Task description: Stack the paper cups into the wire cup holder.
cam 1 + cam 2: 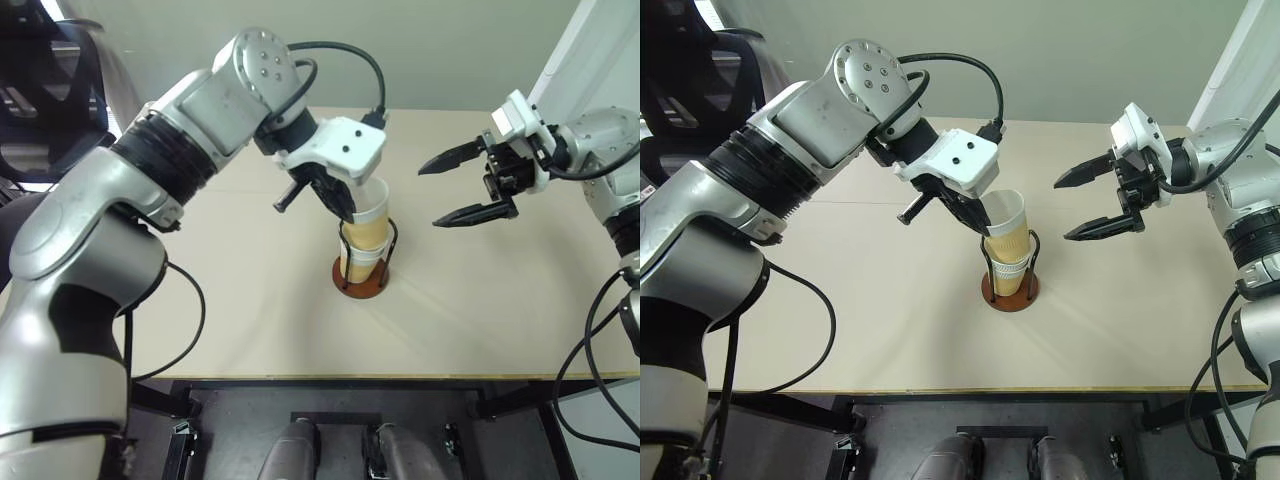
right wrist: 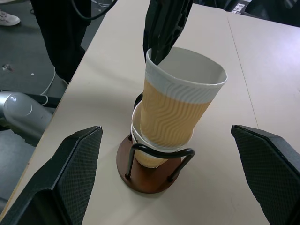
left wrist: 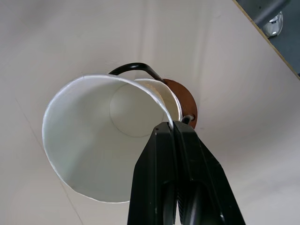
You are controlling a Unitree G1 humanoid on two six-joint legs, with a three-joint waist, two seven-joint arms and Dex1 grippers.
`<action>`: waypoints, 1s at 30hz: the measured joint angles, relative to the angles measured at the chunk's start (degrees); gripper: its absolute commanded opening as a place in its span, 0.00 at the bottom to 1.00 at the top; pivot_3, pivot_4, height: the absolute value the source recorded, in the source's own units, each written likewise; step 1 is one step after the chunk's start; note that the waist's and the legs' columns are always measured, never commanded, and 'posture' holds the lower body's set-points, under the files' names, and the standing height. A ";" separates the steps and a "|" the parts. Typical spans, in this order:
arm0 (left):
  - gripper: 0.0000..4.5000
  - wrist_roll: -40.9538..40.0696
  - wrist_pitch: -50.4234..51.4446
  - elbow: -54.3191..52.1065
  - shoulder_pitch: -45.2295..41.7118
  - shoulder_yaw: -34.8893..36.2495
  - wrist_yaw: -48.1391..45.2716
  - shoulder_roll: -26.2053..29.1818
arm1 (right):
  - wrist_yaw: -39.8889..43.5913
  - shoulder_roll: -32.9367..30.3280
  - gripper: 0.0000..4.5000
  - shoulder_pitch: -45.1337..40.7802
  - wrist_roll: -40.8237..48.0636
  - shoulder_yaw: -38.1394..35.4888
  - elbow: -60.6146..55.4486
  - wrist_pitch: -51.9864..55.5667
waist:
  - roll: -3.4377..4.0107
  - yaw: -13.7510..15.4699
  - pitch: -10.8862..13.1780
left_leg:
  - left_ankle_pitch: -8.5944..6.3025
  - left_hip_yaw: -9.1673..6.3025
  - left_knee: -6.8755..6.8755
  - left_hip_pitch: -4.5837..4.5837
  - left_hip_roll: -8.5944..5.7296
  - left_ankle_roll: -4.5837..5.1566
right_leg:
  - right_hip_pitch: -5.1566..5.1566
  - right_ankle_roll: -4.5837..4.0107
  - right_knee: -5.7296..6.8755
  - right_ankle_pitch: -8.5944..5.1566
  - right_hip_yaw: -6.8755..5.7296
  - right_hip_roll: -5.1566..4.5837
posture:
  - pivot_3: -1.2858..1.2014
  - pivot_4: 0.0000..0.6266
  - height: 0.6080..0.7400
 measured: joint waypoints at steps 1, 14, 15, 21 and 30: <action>0.01 0.16 0.01 0.09 0.00 0.00 0.00 0.00 | 0.00 0.01 1.00 0.00 -0.01 0.00 0.02 -0.07 | 0.00 0.00 0.00 | 0.00 0.00 0.00 0.00 -0.01 0.00 | 0.00 0.00 0.00 0.00 0.00 0.00 | 0.52 0.24 1.00; 0.72 5.03 -2.93 3.36 0.70 2.55 0.00 -1.54 | 0.00 0.05 1.00 0.00 -0.69 0.00 0.91 -1.10 | 0.00 0.06 0.00 | 0.00 0.00 0.00 -0.01 -0.01 0.01 | 0.00 0.01 -0.01 0.01 0.00 -0.01 | 0.52 0.24 1.00; 0.80 5.06 -2.95 3.50 0.70 2.58 0.00 -1.56 | 0.00 0.05 1.00 0.00 -0.78 0.00 0.94 -1.14 | 0.00 0.05 0.00 | 0.00 0.00 0.00 -0.01 -0.01 0.01 | 0.00 0.01 -0.01 0.01 0.00 -0.01 | 0.52 0.24 1.00; 0.99 4.96 -2.82 3.64 0.69 2.57 0.00 -1.50 | 0.00 0.06 1.00 0.00 -1.13 0.00 1.08 -1.77 | 0.00 0.06 0.00 | 0.00 0.00 0.00 -0.01 -0.01 0.01 | 0.00 0.01 -0.01 0.01 0.00 -0.01 | 0.52 0.24 1.00; 0.99 8.45 0.48 4.93 3.73 19.58 2.23 -0.39 | 0.00 0.98 1.00 0.00 -2.97 -0.01 3.02 -1.68 | 0.01 -0.06 -0.01 | 0.00 0.01 -0.04 0.04 0.00 0.01 | 0.00 0.01 -0.01 0.01 0.01 0.00 | 0.52 0.24 1.00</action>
